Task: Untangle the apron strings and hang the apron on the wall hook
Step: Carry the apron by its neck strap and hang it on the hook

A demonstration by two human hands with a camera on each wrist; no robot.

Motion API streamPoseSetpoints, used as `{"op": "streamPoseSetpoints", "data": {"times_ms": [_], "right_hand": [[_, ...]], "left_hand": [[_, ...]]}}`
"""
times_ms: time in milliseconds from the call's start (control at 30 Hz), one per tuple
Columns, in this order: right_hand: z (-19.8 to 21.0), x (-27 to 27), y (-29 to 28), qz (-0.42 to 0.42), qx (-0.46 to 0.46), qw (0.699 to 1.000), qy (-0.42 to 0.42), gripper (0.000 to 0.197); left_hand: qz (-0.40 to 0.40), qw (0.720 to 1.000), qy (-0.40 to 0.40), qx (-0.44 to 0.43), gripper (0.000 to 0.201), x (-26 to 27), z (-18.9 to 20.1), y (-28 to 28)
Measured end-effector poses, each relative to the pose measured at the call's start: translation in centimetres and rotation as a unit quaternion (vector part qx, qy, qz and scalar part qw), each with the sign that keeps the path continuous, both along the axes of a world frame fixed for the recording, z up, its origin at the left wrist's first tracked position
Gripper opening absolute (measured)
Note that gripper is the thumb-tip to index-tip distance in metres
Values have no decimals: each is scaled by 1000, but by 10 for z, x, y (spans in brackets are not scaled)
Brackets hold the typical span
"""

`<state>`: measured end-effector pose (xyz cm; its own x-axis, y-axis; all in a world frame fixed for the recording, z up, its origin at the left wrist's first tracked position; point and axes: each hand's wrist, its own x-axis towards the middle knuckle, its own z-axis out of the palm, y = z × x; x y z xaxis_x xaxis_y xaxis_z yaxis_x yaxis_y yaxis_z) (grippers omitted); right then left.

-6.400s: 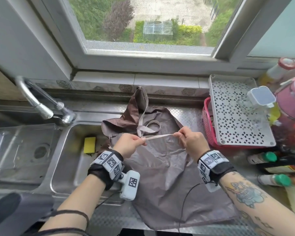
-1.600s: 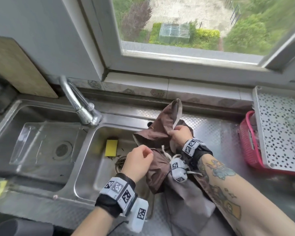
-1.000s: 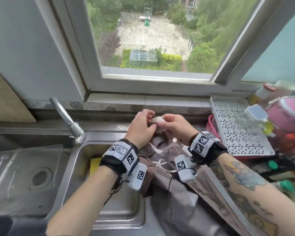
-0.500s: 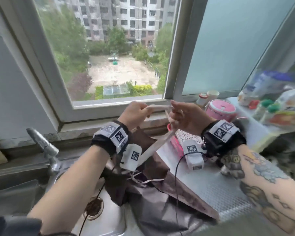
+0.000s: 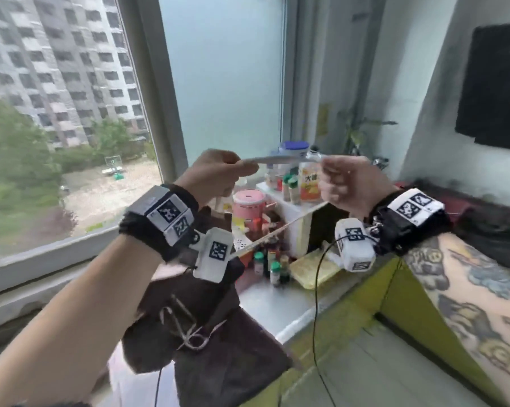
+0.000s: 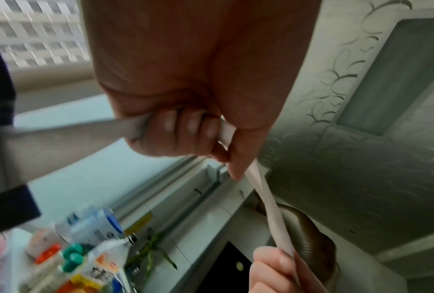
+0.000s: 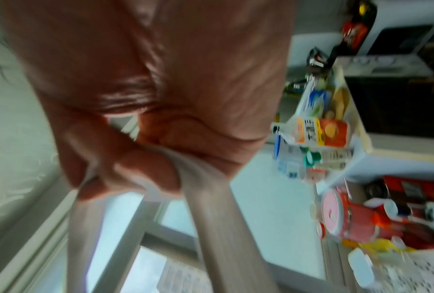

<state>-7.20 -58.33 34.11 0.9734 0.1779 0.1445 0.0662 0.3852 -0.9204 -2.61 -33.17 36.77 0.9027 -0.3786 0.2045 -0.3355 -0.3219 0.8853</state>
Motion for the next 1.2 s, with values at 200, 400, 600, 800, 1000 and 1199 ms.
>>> {"op": "streamPoseSetpoints", "data": {"times_ms": [200,400,600,800,1000,1199], "right_hand": [[24,-67,-116,-127,26,989,-69,20],[17,-138,-204,-226,-32,973,-40,24],[-10,-206,-281,-364,-86,927,5,23],[-27,-301,-350,-482,-93,869,57,21],[-16,-387,-379,-569,-134,807,86,20],[-19,-489,-389,-646,-146,734,148,26]], "left_hand": [[-145,989,0,34,18,-64,-1,-127],[-246,967,45,-43,25,-97,-18,-252],[-318,941,76,-91,27,-121,-38,-364],[-460,872,135,-102,16,-165,-53,-479],[-604,778,129,-116,22,-237,-41,-564],[-622,756,114,-166,19,-262,-29,-640]]}}
